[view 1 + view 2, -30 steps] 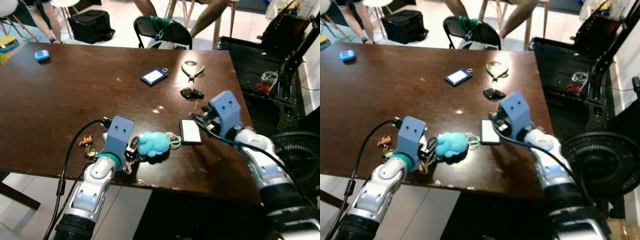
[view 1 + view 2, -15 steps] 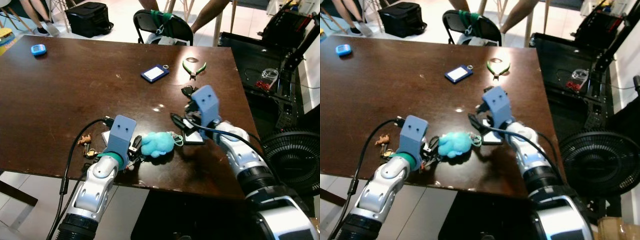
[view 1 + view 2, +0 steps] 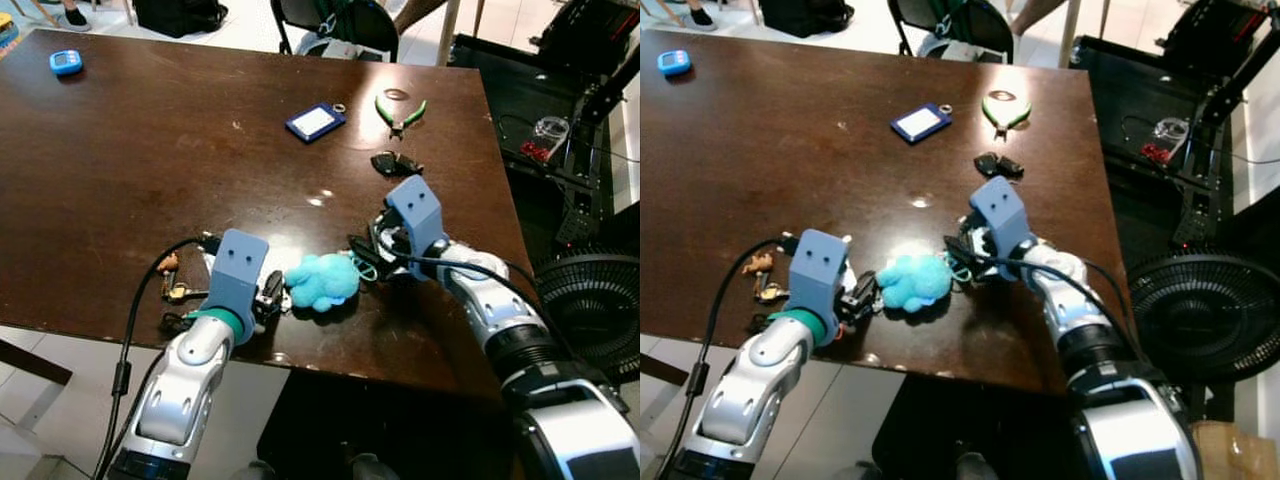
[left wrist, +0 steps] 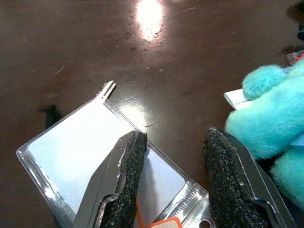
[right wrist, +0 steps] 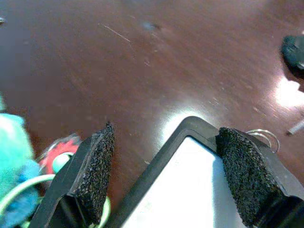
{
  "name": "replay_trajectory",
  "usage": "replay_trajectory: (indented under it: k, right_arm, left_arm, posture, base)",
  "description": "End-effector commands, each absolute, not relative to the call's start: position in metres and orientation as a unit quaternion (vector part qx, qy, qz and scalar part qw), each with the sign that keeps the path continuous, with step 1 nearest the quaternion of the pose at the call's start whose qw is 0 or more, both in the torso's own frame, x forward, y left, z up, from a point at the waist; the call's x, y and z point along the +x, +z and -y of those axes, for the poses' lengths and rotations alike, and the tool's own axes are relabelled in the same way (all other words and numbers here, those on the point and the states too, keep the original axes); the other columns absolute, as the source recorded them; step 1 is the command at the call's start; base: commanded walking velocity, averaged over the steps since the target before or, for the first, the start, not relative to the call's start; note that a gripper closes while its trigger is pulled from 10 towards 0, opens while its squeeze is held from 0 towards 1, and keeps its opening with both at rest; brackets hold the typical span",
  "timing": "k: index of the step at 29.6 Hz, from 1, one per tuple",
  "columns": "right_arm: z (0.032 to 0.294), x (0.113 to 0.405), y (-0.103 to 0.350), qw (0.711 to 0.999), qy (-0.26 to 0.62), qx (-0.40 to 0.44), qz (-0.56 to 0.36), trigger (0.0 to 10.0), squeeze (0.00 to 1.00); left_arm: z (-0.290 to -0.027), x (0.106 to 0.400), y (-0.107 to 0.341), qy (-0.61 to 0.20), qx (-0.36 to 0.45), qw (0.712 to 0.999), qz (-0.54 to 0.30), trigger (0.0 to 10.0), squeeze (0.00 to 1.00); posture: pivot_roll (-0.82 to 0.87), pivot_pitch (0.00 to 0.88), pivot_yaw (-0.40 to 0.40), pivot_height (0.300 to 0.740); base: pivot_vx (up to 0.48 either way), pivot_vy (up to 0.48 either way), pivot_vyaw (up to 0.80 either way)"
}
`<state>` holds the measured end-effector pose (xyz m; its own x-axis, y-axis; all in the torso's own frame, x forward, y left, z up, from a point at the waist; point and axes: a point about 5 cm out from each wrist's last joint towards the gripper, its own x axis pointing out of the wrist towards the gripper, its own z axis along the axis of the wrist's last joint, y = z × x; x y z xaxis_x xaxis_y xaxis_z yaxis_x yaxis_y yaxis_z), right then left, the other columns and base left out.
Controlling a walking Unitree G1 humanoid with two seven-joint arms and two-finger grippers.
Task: Hang keys on a hook
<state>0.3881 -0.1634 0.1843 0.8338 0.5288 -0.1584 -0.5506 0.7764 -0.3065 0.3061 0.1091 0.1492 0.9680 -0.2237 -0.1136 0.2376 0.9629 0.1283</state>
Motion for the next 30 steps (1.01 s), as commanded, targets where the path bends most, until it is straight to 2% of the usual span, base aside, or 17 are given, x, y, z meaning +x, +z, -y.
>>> replay_trajectory:
  k: [1, 4, 5, 9, 20, 23, 25, 27, 28, 29, 30]
  right_arm:
    - [0.177, 0.388, 0.179, 0.950, 0.268, -0.157, -0.044, 10.0, 0.00]
    - [0.177, 0.388, 0.179, 0.950, 0.268, -0.157, -0.044, 10.0, 0.00]
    - [0.191, 0.389, 0.185, 0.957, 0.243, -0.151, -0.039, 10.0, 0.00]
    - [0.209, 0.390, 0.191, 0.965, 0.211, -0.151, -0.033, 10.0, 0.00]
    - [0.212, 0.390, 0.186, 0.963, 0.204, -0.174, -0.032, 10.0, 0.00]
    - [0.205, 0.385, 0.181, 0.944, 0.248, -0.213, -0.037, 10.0, 0.00]
    - [0.205, 0.385, 0.181, 0.944, 0.248, -0.213, -0.037, 10.0, 0.00]
    - [0.193, 0.372, 0.172, 0.912, 0.334, -0.235, -0.043, 10.0, 0.00]
    - [0.193, 0.372, 0.172, 0.912, 0.334, -0.235, -0.043, 10.0, 0.00]
    - [0.187, 0.362, 0.169, 0.893, 0.379, -0.239, -0.046, 10.0, 0.00]
    - [0.187, 0.362, 0.169, 0.893, 0.379, -0.239, -0.046, 10.0, 0.00]
  left_arm:
    - [-0.108, 0.302, 0.138, -0.124, 0.066, 0.987, -0.076, 10.0, 0.00]
    - [-0.108, 0.302, 0.138, -0.124, 0.066, 0.987, -0.076, 10.0, 0.00]
    - [-0.108, 0.302, 0.138, -0.128, 0.067, 0.986, -0.078, 10.0, 0.00]
    - [-0.108, 0.301, 0.138, -0.133, 0.069, 0.985, -0.083, 10.0, 0.00]
    - [-0.111, 0.299, 0.139, -0.131, 0.073, 0.984, -0.092, 10.0, 0.00]
    - [-0.111, 0.299, 0.139, -0.129, 0.073, 0.985, -0.091, 10.0, 0.00]
    - [-0.111, 0.299, 0.139, -0.129, 0.073, 0.985, -0.091, 10.0, 0.00]
    - [-0.111, 0.299, 0.140, -0.126, 0.072, 0.985, -0.091, 10.0, 0.00]
    - [-0.111, 0.299, 0.140, -0.126, 0.072, 0.985, -0.091, 10.0, 0.00]
    - [-0.111, 0.299, 0.140, -0.126, 0.071, 0.985, -0.091, 10.0, 0.00]
    - [-0.111, 0.299, 0.140, -0.126, 0.071, 0.985, -0.091, 10.0, 0.00]
  posture:
    - [-0.05, 0.281, 0.110, 0.740]
    - [-0.05, 0.281, 0.110, 0.740]
    - [-0.05, 0.284, 0.121, 0.740]
    - [-0.05, 0.288, 0.134, 0.740]
    - [-0.04, 0.284, 0.133, 0.740]
    - [-0.05, 0.282, 0.127, 0.740]
    - [-0.05, 0.282, 0.127, 0.740]
    - [-0.05, 0.280, 0.120, 0.740]
    - [-0.05, 0.280, 0.120, 0.740]
    - [-0.05, 0.280, 0.120, 0.740]
    - [-0.05, 0.280, 0.120, 0.740]
  base:
    - [0.000, 0.000, 0.00]
    - [0.000, 0.000, 0.00]
    - [0.000, 0.000, 0.00]
    - [0.000, 0.000, 0.00]
    - [0.000, 0.000, 0.00]
    - [0.000, 0.000, 0.00]
    - [0.000, 0.000, 0.00]
    - [0.000, 0.000, 0.00]
    - [0.000, 0.000, 0.00]
    - [0.000, 0.000, 0.00]
    - [0.000, 0.000, 0.00]
